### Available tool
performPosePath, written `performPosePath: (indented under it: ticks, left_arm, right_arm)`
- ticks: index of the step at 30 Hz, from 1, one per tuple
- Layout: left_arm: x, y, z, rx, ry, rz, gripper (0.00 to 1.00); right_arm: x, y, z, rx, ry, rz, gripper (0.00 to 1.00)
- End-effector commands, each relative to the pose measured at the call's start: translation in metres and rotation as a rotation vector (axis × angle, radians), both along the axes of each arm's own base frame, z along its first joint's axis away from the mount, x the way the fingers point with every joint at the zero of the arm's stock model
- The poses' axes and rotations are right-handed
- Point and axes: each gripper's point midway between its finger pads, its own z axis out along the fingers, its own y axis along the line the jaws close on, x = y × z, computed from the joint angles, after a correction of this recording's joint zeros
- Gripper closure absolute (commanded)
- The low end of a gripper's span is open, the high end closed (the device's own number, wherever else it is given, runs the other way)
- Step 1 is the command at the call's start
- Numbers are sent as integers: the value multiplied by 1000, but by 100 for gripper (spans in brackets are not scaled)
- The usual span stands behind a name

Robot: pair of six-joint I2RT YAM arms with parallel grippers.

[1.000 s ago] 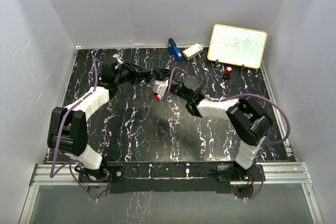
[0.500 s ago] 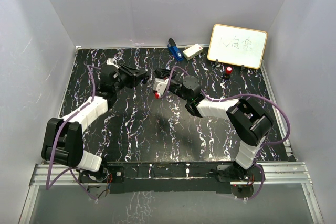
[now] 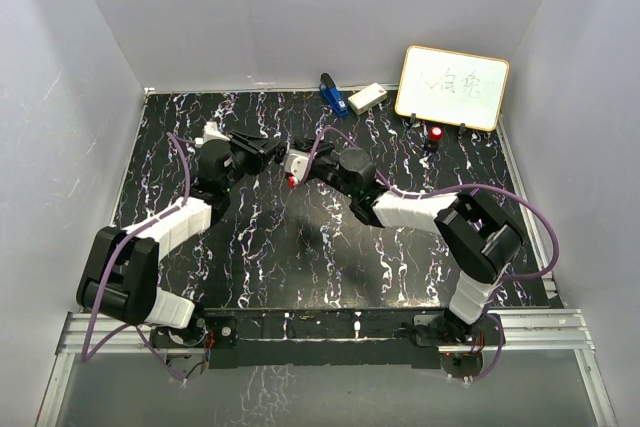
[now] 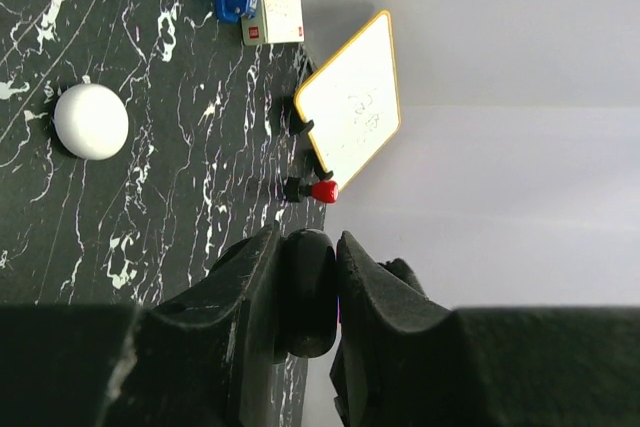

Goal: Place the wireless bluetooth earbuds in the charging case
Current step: Place the earbud at the center of the board.

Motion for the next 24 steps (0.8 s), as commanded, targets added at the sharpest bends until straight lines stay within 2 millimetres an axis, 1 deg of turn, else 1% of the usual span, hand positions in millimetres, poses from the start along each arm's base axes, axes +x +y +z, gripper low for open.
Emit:
performPosePath:
  ticks: [1,14,16,19,21,24]
  left_arm:
    - [0,8,44,-15,-144,52,100]
    - [-5,7,45,3,-149,64,100]
    - [-6,8,43,8,-131,70,100]
    - [-10,14,40,24,-95,91,100]
    - [-12,19,44,37,-88,109,100]
    - [-15,26,50,60,-86,128,100]
  right_arm:
    - [-3,-1,47,79,-51,-27,100]
    - [-4,-1,50,100,-35,-44,100]
    - [-2,-4,43,88,-18,-61,100]
    - [-6,-10,30,116,71,-75,100]
    - [-13,-13,18,125,147,-68,100]
    - [-31,-12,-9,67,278,-16,100]
